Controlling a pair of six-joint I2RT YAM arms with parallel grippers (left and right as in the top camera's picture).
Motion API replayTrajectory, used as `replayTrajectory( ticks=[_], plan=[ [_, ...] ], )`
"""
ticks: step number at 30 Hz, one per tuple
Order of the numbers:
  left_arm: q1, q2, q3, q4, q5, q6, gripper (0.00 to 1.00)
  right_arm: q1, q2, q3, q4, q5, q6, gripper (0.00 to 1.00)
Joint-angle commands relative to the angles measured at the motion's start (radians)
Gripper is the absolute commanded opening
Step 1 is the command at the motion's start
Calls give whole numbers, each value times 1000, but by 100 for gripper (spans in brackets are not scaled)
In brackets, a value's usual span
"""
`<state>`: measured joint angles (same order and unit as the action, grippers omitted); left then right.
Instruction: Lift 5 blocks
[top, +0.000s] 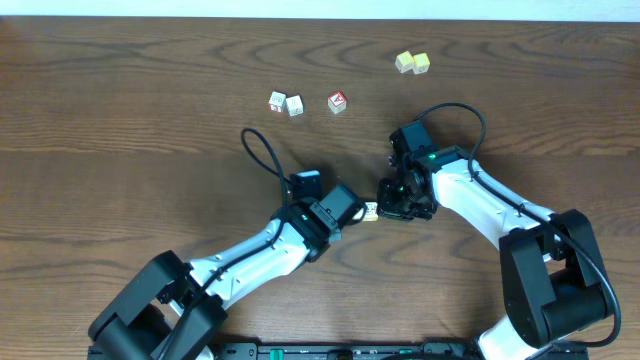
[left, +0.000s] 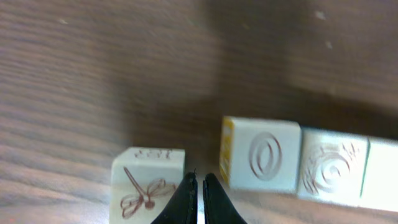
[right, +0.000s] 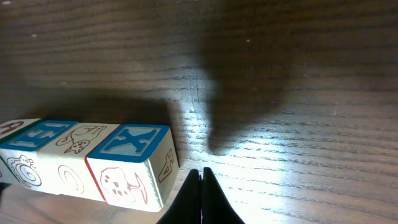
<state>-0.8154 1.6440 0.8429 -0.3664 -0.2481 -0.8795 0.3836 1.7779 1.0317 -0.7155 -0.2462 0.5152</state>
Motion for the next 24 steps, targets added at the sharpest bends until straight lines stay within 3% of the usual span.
replayTrajectory(
  ticks=[1,9,12,16,20,24],
  plan=[
    [36,-18,7,-2,-27,-2,7,3,1,-3,-3,10,-7,1],
    [42,-254,14,-45,11,78,7,3,1,-3,-3,10,-8,1],
    [66,-359,14,-188,-10,62,7,3,1,-3,-14,10,-8,1],
    [130,-365,1,-330,6,-3,7,3,1,-3,-18,10,-8,1],
    [162,-316,-54,-255,164,-2,8,3,1,-3,-15,10,-7,1],
    [163,-238,-69,-180,186,-19,7,3,1,-3,-19,9,-7,1]
  ],
)
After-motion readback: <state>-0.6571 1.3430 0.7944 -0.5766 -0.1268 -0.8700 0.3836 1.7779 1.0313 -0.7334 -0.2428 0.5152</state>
